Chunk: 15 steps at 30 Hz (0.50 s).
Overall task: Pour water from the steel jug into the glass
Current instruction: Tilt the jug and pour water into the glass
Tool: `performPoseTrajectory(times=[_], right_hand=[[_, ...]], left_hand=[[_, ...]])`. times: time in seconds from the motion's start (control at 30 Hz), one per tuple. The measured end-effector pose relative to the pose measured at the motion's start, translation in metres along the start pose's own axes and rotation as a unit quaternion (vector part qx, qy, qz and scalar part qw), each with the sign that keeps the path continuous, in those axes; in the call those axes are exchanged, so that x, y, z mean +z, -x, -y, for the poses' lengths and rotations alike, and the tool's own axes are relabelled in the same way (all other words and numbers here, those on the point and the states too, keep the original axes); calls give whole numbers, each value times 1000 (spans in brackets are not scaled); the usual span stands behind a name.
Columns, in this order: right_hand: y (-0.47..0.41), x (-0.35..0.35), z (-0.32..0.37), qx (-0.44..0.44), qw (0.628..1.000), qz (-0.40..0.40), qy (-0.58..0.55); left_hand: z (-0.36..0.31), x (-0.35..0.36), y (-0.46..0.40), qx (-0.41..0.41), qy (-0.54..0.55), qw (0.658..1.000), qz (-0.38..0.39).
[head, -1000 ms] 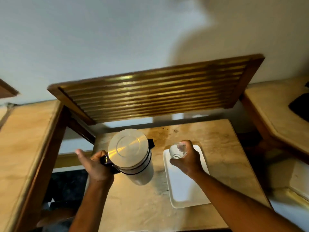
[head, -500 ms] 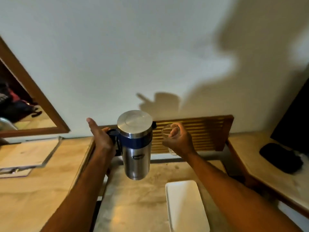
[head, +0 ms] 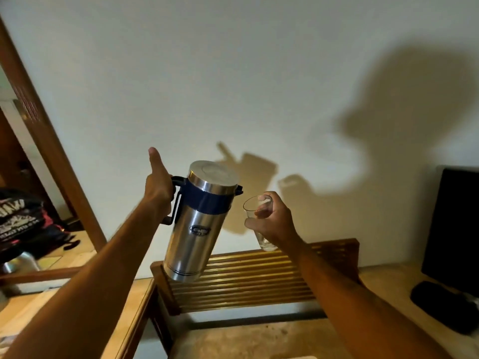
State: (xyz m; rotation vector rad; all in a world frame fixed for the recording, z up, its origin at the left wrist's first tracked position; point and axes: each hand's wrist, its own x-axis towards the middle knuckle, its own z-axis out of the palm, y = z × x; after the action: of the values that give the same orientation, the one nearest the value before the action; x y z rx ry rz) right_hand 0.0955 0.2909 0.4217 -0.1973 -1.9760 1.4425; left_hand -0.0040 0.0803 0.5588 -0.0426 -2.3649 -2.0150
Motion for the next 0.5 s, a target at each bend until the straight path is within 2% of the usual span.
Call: performPoseTrajectory(times=[0.1,0.23,0.5], right_hand=[[-3,-2,9,-4,1000,-4,7],[-6,-9,14,-10,1000,-11,19],[-2,-3,10,-25,999,18,27]], left_hand=[[-20,1,-2,47,-52,997,-11],[-36,4,0,115,-135,984,15],[-60,21,2,190,-232,953,36]])
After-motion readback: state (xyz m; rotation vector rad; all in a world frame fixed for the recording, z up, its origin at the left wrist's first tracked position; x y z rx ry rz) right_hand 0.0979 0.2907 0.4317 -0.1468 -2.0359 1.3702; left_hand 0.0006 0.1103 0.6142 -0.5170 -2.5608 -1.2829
